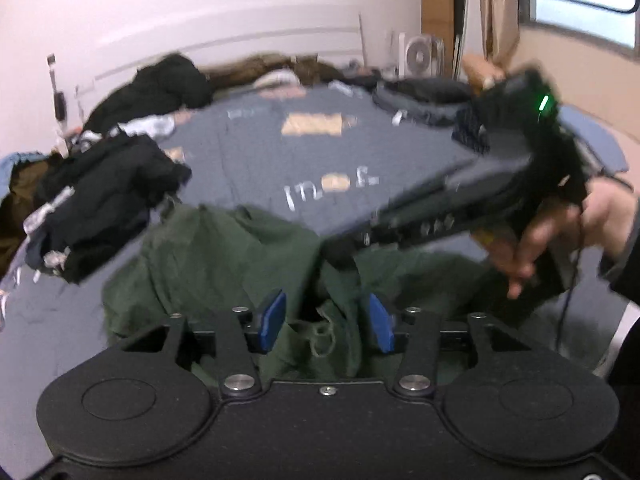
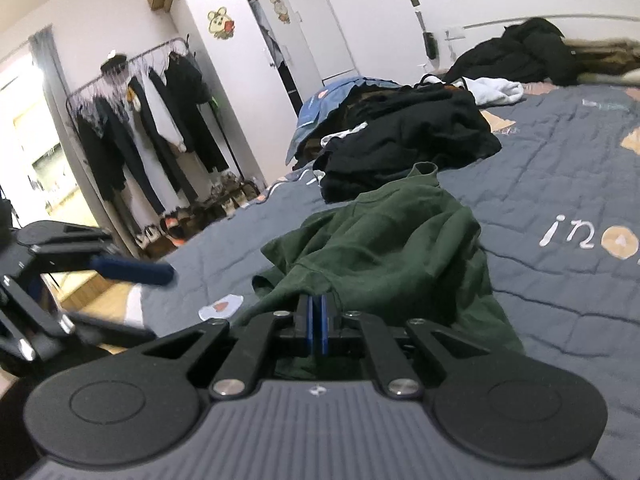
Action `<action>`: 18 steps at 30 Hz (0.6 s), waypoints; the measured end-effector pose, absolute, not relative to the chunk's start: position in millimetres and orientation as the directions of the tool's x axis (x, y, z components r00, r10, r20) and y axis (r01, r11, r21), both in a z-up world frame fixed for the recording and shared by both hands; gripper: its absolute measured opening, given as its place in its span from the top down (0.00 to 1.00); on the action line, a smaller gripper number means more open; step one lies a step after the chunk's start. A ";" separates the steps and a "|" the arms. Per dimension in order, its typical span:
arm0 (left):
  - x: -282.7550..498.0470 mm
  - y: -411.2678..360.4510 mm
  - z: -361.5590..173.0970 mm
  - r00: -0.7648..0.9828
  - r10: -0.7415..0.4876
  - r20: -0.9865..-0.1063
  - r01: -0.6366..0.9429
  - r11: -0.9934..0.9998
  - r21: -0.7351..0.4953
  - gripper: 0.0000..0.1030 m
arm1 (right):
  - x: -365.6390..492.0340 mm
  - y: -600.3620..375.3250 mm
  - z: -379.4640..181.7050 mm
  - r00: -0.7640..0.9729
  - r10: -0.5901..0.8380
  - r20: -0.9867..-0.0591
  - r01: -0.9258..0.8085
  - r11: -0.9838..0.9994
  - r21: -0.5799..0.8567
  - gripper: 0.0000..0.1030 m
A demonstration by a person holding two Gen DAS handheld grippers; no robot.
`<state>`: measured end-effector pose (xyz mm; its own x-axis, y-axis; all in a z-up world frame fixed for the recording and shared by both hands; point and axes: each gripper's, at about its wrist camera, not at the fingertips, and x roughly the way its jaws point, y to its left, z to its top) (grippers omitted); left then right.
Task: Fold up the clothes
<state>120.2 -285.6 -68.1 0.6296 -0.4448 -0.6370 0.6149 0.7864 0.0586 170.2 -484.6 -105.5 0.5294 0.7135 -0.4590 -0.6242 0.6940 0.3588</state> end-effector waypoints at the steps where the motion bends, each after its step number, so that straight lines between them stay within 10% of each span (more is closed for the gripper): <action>1: 123.4 -288.6 -76.0 0.620 -0.437 -0.652 0.614 0.787 0.056 0.68 | 169.4 -484.3 -105.3 0.527 0.715 -0.460 -0.627 0.692 0.358 0.96; 9: 129.7 -283.9 -101.1 0.591 -0.395 -0.703 0.610 0.790 0.069 0.91 | 165.7 -477.2 -105.8 0.509 0.707 -0.491 -0.650 0.690 0.319 0.94; 18: 116.2 -231.8 -33.5 0.624 -0.584 -0.519 0.564 0.797 -0.217 0.96 | 163.3 -483.8 -106.4 0.503 0.720 -0.478 -0.667 0.675 0.316 0.94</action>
<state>116.2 -231.8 -33.5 0.6241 -0.5838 -0.5194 0.5641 0.7965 -0.2174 163.3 -483.8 -106.4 0.5027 0.7204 -0.4778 -0.6668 0.6749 0.3161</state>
